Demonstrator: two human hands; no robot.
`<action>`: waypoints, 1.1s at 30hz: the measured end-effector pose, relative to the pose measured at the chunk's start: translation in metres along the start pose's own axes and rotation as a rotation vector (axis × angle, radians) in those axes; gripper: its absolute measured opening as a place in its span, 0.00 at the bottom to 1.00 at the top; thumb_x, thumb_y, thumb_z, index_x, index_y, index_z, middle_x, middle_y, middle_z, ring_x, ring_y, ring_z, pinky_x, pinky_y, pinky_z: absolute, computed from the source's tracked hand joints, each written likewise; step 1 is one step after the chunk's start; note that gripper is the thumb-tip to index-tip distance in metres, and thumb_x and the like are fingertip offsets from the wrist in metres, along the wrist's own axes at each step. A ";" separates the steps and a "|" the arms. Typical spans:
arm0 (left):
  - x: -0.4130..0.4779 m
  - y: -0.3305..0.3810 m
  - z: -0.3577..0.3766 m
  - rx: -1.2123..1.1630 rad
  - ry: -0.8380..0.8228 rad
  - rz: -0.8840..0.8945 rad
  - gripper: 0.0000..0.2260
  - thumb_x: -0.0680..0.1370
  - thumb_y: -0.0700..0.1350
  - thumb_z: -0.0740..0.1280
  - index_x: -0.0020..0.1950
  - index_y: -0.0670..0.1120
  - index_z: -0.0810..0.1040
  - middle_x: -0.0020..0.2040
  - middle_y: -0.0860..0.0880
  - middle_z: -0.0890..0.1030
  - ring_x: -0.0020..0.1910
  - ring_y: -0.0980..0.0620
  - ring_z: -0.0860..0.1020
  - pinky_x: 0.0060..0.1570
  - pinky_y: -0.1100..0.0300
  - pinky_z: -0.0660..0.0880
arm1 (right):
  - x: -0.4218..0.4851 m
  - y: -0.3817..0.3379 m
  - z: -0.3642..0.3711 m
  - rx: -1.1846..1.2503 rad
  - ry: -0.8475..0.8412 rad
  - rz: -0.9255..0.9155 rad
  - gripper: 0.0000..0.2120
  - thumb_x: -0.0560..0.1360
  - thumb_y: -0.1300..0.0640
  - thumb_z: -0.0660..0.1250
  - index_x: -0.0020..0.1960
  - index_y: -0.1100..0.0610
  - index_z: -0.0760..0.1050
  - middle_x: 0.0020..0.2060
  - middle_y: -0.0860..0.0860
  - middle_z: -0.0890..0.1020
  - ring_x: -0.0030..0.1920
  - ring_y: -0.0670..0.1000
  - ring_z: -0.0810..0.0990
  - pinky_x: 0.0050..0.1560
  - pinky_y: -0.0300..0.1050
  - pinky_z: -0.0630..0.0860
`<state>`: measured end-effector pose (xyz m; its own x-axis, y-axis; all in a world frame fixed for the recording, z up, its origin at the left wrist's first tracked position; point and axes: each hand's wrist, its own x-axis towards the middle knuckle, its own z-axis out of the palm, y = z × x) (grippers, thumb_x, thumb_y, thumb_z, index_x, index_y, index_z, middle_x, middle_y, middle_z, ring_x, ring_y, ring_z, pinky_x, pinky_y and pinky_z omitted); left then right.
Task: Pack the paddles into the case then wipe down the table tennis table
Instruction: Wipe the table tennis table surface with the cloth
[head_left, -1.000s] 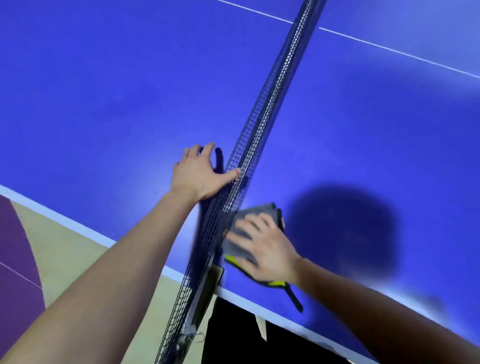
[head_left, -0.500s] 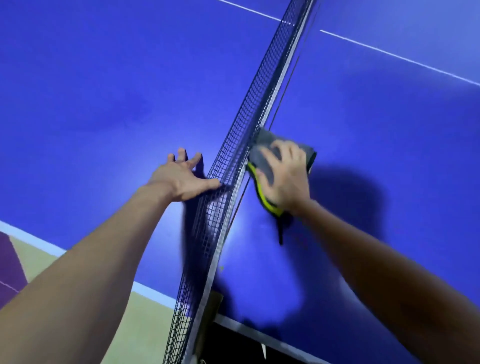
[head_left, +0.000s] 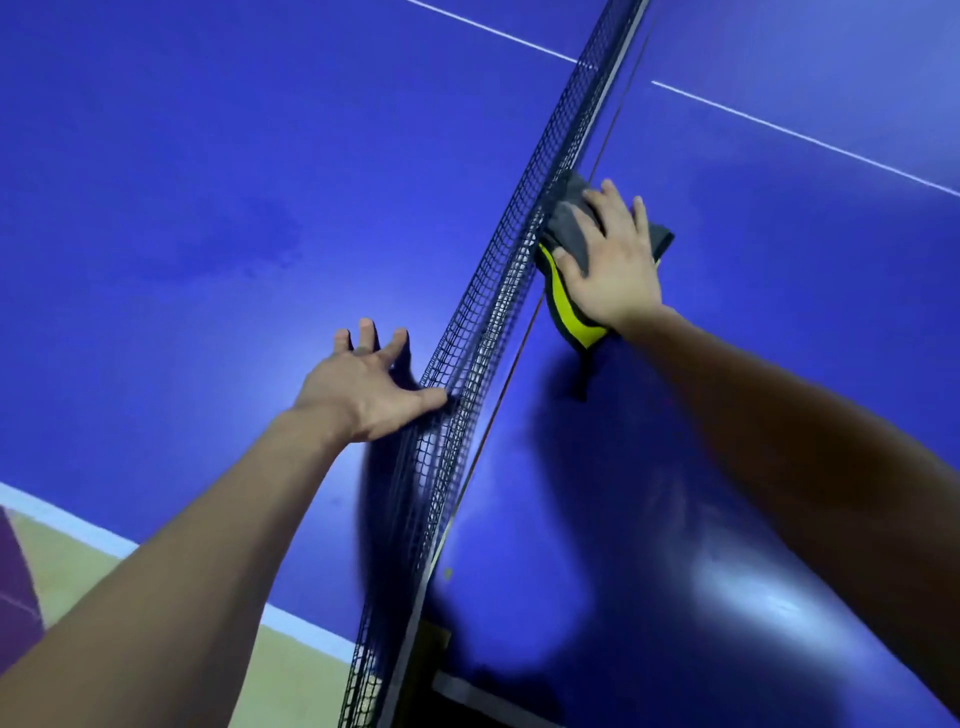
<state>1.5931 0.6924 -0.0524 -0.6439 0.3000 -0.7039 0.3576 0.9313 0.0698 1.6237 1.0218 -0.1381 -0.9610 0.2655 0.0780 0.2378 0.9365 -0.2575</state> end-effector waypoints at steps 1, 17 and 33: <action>0.000 0.001 0.000 -0.005 -0.001 -0.009 0.58 0.59 0.81 0.49 0.87 0.61 0.48 0.88 0.50 0.45 0.87 0.42 0.46 0.76 0.40 0.67 | 0.001 -0.002 0.004 0.010 0.014 0.005 0.29 0.85 0.44 0.63 0.82 0.57 0.71 0.82 0.58 0.69 0.86 0.61 0.60 0.86 0.65 0.52; 0.001 0.007 -0.001 0.057 0.004 -0.020 0.66 0.56 0.91 0.56 0.87 0.57 0.50 0.83 0.50 0.54 0.85 0.42 0.51 0.73 0.36 0.71 | -0.113 0.135 -0.046 0.078 0.101 0.263 0.30 0.85 0.43 0.62 0.79 0.63 0.74 0.81 0.61 0.72 0.82 0.65 0.68 0.84 0.63 0.60; -0.031 0.086 0.036 -0.077 0.378 0.274 0.57 0.72 0.48 0.79 0.88 0.56 0.42 0.88 0.47 0.52 0.79 0.39 0.69 0.63 0.41 0.79 | -0.346 0.048 -0.055 0.138 0.027 0.085 0.30 0.81 0.55 0.71 0.82 0.54 0.71 0.85 0.53 0.65 0.86 0.56 0.61 0.84 0.63 0.61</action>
<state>1.6675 0.7556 -0.0501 -0.7390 0.5779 -0.3462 0.5067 0.8155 0.2797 1.9752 0.9874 -0.1241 -0.9337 0.3500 0.0754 0.2945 0.8707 -0.3939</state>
